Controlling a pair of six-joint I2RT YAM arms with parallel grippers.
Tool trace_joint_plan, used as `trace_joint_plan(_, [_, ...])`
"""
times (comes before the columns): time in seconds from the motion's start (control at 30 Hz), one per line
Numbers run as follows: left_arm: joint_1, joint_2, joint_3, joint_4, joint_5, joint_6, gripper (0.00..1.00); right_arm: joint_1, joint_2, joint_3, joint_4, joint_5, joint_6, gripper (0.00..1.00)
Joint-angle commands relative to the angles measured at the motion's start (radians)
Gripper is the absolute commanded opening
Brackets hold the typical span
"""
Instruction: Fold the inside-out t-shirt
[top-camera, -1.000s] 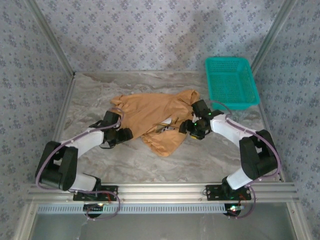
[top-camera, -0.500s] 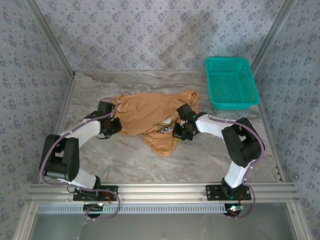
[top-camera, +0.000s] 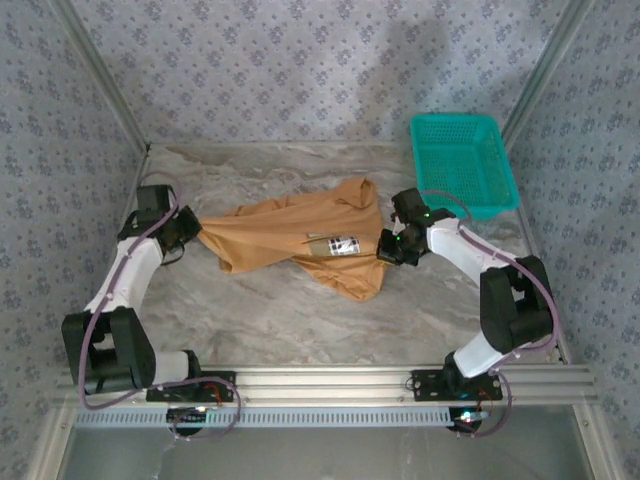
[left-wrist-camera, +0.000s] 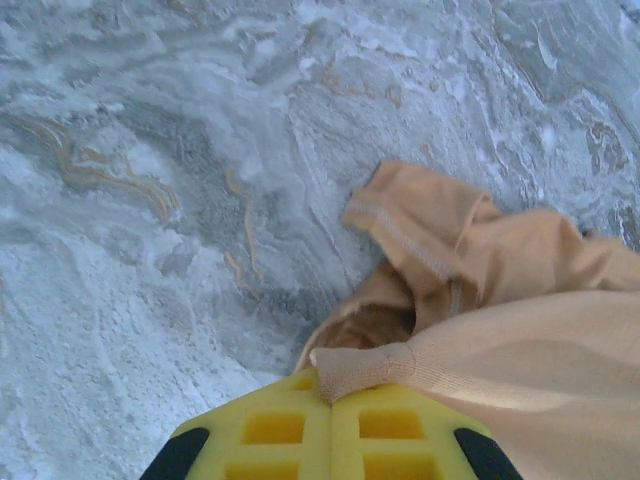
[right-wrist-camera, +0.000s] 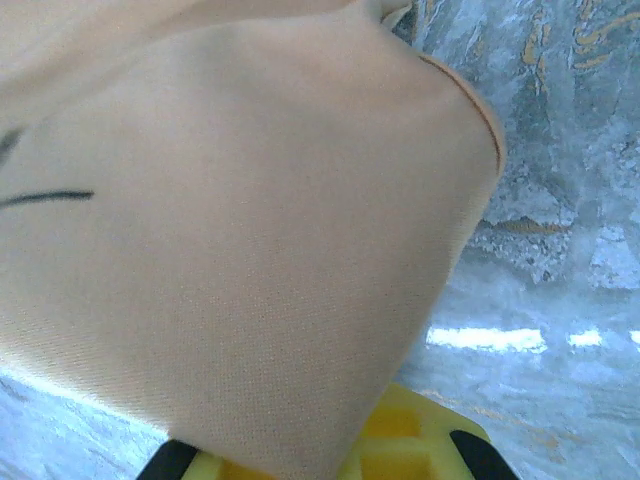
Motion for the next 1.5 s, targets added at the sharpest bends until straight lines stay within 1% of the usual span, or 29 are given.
trace_joint_plan(0.0, [0.002, 0.092, 0.104, 0.009, 0.015, 0.02, 0.0, 0.0, -0.003, 0.037, -0.086, 0.005, -0.066, 0.0])
trace_joint_plan(0.1, [-0.009, 0.241, 0.219, 0.027, 0.018, 0.035, 0.0, -0.004, 0.046, 0.076, -0.079, -0.016, -0.069, 0.0])
trace_joint_plan(0.13, [-0.017, 0.293, 0.266, 0.013, 0.002, 0.052, 0.0, -0.008, 0.07, 0.094, -0.073, -0.017, -0.069, 0.0])
trace_joint_plan(0.2, [-0.045, 0.377, 0.376, -0.035, -0.07, 0.1, 0.0, -0.019, 0.14, 0.15, -0.058, -0.039, -0.067, 0.0])
trace_joint_plan(0.23, [-0.064, 0.39, 0.407, -0.057, -0.109, 0.12, 0.11, -0.024, 0.171, 0.182, -0.052, -0.049, -0.066, 0.0])
trace_joint_plan(0.27, [-0.093, 0.38, 0.421, -0.065, -0.158, 0.14, 0.31, -0.032, 0.209, 0.224, -0.055, -0.054, -0.064, 0.0])
trace_joint_plan(0.33, [-0.165, 0.318, 0.382, -0.032, -0.229, 0.183, 0.52, -0.045, 0.262, 0.281, -0.069, -0.064, -0.066, 0.0])
trace_joint_plan(0.37, [-0.21, 0.272, 0.346, -0.014, -0.256, 0.205, 0.64, -0.055, 0.283, 0.308, -0.082, -0.065, -0.064, 0.02])
trace_joint_plan(0.4, [-0.259, 0.223, 0.302, 0.008, -0.263, 0.23, 0.68, -0.063, 0.291, 0.323, -0.091, -0.07, -0.065, 0.13])
trace_joint_plan(0.43, [-0.321, 0.17, 0.254, 0.037, -0.258, 0.257, 0.69, -0.069, 0.287, 0.328, -0.096, -0.074, -0.069, 0.34])
trace_joint_plan(0.47, [-0.378, 0.126, 0.209, 0.071, -0.235, 0.285, 0.7, -0.071, 0.274, 0.328, -0.103, -0.073, -0.073, 0.47])
trace_joint_plan(0.5, [-0.444, 0.083, 0.153, 0.113, -0.185, 0.318, 0.69, -0.071, 0.255, 0.324, -0.112, -0.058, -0.077, 0.56])
trace_joint_plan(0.53, [-0.511, 0.045, 0.099, 0.167, -0.11, 0.334, 0.68, -0.069, 0.232, 0.314, -0.122, -0.045, -0.083, 0.61])
trace_joint_plan(0.6, [-0.615, 0.016, 0.002, 0.295, 0.049, 0.335, 0.66, -0.072, 0.192, 0.289, -0.144, -0.036, -0.09, 0.63])
trace_joint_plan(0.67, [-0.715, 0.025, -0.072, 0.425, 0.116, 0.338, 0.63, -0.078, 0.152, 0.256, -0.149, -0.033, -0.091, 0.63])
trace_joint_plan(0.77, [-0.84, 0.08, -0.142, 0.566, 0.117, 0.445, 0.66, -0.082, 0.096, 0.195, -0.126, -0.039, -0.086, 0.61])
trace_joint_plan(0.83, [-0.894, 0.144, -0.137, 0.576, 0.101, 0.539, 0.67, -0.08, 0.063, 0.17, -0.107, -0.046, -0.076, 0.59])
trace_joint_plan(0.87, [-0.908, 0.176, -0.124, 0.564, 0.095, 0.574, 0.67, -0.08, 0.053, 0.131, -0.101, -0.05, -0.072, 0.59])
trace_joint_plan(0.97, [-0.925, 0.279, -0.068, 0.515, 0.073, 0.647, 0.64, -0.077, 0.028, 0.102, -0.096, -0.056, -0.071, 0.57])
trace_joint_plan(1.0, [-0.925, 0.309, -0.046, 0.497, 0.07, 0.661, 0.62, -0.076, 0.022, 0.097, -0.098, -0.058, -0.072, 0.57])
trace_joint_plan(1.17, [-0.926, 0.411, 0.018, 0.453, 0.026, 0.71, 0.61, -0.072, -0.01, 0.08, -0.101, -0.075, -0.072, 0.57])
trace_joint_plan(1.23, [-0.927, 0.438, 0.033, 0.451, 0.006, 0.723, 0.57, -0.063, -0.019, 0.078, -0.101, -0.083, -0.069, 0.56])
trace_joint_plan(1.27, [-0.927, 0.454, 0.044, 0.447, 0.004, 0.73, 0.49, -0.056, -0.023, 0.076, -0.101, -0.087, -0.068, 0.56])
trace_joint_plan(1.3, [-0.927, 0.469, 0.061, 0.432, 0.002, 0.735, 0.37, -0.047, -0.027, 0.073, -0.102, -0.089, -0.066, 0.56])
trace_joint_plan(1.37, [-0.927, 0.501, 0.101, 0.383, 0.001, 0.739, 0.23, -0.033, -0.029, 0.067, -0.107, -0.093, -0.067, 0.56])
trace_joint_plan(1.47, [-0.927, 0.527, 0.128, 0.347, 0.003, 0.743, 0.22, -0.02, -0.046, 0.044, -0.116, -0.096, -0.069, 0.56])
